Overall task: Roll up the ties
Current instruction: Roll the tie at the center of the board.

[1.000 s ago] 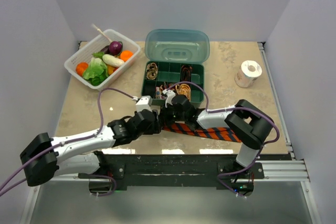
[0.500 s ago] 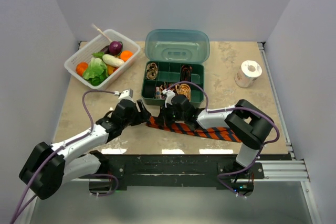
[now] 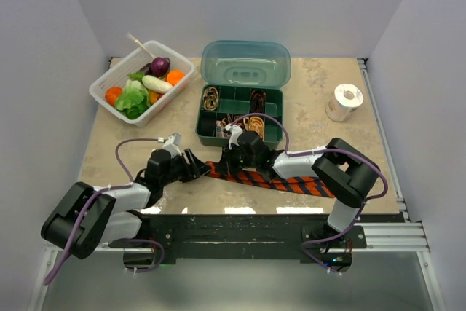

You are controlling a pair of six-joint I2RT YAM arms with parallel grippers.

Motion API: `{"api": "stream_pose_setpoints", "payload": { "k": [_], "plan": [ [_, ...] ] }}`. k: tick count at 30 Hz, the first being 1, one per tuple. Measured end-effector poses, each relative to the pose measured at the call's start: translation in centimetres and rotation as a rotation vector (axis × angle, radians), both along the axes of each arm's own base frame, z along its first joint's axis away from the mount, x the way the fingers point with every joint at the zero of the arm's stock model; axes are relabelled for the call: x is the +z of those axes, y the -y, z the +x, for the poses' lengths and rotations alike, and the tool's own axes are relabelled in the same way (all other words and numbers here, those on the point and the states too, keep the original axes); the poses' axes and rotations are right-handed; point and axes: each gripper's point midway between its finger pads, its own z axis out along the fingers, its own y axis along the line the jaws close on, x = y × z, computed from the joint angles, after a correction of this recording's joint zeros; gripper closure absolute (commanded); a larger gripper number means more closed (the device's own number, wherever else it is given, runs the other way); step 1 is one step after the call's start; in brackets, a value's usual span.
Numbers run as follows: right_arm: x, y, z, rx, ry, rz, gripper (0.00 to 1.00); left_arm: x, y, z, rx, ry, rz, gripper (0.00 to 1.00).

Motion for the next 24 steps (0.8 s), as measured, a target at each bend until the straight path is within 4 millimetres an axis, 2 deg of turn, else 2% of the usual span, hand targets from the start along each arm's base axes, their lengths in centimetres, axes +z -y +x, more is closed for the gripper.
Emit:
{"api": "stream_pose_setpoints", "payload": {
  "k": [7, 14, 20, 24],
  "plan": [
    [0.0, 0.0, 0.0, 0.003, -0.003, 0.003, 1.00, -0.2, 1.2, -1.0, -0.080, 0.007, -0.061, 0.49],
    [0.0, 0.0, -0.2, 0.011, -0.011, 0.003, 1.00, -0.6, 1.3, -1.1, -0.077, 0.015, -0.088, 0.60],
    [0.7, 0.5, -0.4, 0.009, -0.018, -0.017, 1.00, -0.6, 1.3, -1.2, -0.077, 0.013, -0.087, 0.61],
    [2.1, 1.2, 0.0, -0.014, 0.007, -0.023, 1.00, -0.7, 1.3, -1.2, -0.076, 0.007, -0.084, 0.60]
  ]
}}
